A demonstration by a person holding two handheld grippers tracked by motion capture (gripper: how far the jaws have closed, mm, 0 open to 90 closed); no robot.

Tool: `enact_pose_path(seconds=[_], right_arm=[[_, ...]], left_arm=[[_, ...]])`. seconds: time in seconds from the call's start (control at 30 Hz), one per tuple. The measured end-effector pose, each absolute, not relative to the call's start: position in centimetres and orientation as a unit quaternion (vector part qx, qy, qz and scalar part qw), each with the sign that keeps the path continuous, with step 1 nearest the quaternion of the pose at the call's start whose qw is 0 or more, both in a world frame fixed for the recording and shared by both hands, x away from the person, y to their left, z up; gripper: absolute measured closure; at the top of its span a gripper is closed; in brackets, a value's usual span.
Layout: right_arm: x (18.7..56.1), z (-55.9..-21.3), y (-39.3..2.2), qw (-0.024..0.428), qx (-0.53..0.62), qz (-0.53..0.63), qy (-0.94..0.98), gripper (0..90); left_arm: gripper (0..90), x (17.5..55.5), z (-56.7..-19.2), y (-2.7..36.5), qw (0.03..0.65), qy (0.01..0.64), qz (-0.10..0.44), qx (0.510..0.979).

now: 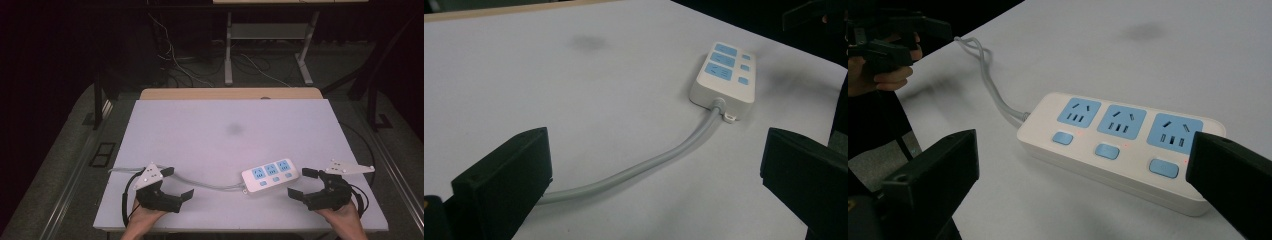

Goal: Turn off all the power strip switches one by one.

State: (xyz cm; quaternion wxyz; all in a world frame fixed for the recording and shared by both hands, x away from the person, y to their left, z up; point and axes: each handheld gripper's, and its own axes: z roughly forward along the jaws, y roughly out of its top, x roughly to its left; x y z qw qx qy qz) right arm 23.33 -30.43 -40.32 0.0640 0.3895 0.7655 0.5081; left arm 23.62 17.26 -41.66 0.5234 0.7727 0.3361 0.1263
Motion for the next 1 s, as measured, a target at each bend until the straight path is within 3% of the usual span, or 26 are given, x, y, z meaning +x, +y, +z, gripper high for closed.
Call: enact_pose_path(seconds=[1.0], right_arm=[[23.57, -40.63, -30.30, 0.051, 0.391, 0.495, 0.774, 0.5]], left_arm=[[0.0, 23.87, -41.79, 16.93, 0.518, 0.321, 0.119, 0.784]])
